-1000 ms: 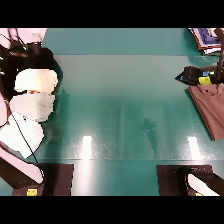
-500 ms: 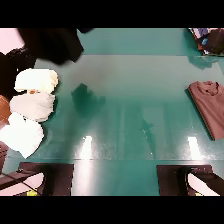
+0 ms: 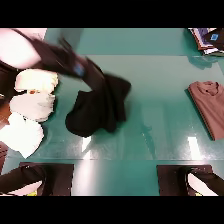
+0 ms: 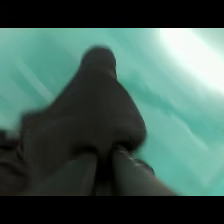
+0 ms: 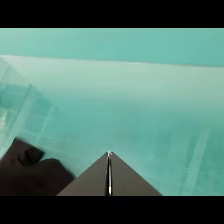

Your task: Fold the shirts.

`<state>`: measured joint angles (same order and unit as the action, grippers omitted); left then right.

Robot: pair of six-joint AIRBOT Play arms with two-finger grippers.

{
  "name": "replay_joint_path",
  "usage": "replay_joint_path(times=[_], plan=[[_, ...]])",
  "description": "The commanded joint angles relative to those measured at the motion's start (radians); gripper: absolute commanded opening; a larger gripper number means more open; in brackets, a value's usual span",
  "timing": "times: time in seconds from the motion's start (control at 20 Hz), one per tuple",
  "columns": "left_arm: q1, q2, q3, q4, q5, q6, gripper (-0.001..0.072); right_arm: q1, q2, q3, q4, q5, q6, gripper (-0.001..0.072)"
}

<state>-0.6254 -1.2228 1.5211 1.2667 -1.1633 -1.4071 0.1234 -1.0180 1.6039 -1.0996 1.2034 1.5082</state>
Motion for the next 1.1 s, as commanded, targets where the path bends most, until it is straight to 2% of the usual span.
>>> replay_joint_path(times=[0.0,0.05,0.2,0.4,0.5,0.65,0.85,1.05], plan=[[-0.116,-0.019,-0.198,0.0,0.056,-0.026,0.0451,0.0,0.045,-0.042,0.0,0.019,0.0,0.0019],[-0.109,-0.017,-0.196,0.025,0.036,-0.026,0.0415,-0.001,0.06,-0.059,0.0,0.018,0.0,0.0019],[-0.012,0.021,-0.131,0.122,-0.059,-0.027,0.0414,0.0,0.098,-0.101,-0.001,-0.006,0.0,0.0018],[0.288,0.085,-0.12,0.15,-0.12,-0.03,0.0415,0.0,0.13,-0.132,0.0,-0.026,0.001,0.0019],[0.436,0.085,-0.19,0.089,-0.139,-0.034,0.0415,0.0,0.13,-0.13,0.0,-0.023,0.001,0.0019],[0.576,0.085,-0.413,-0.011,-0.104,-0.019,0.0415,0.0,0.127,-0.131,0.006,-0.026,0.001,0.0018],[0.674,0.085,-0.716,-0.092,-0.017,0.033,0.0443,0.0,0.127,-0.131,0.005,-0.026,0.001,0.0018],[0.721,0.085,-0.826,-0.196,0.066,0.08,0.0443,0.0,0.126,-0.131,0.005,-0.026,0.001,0.0018]])
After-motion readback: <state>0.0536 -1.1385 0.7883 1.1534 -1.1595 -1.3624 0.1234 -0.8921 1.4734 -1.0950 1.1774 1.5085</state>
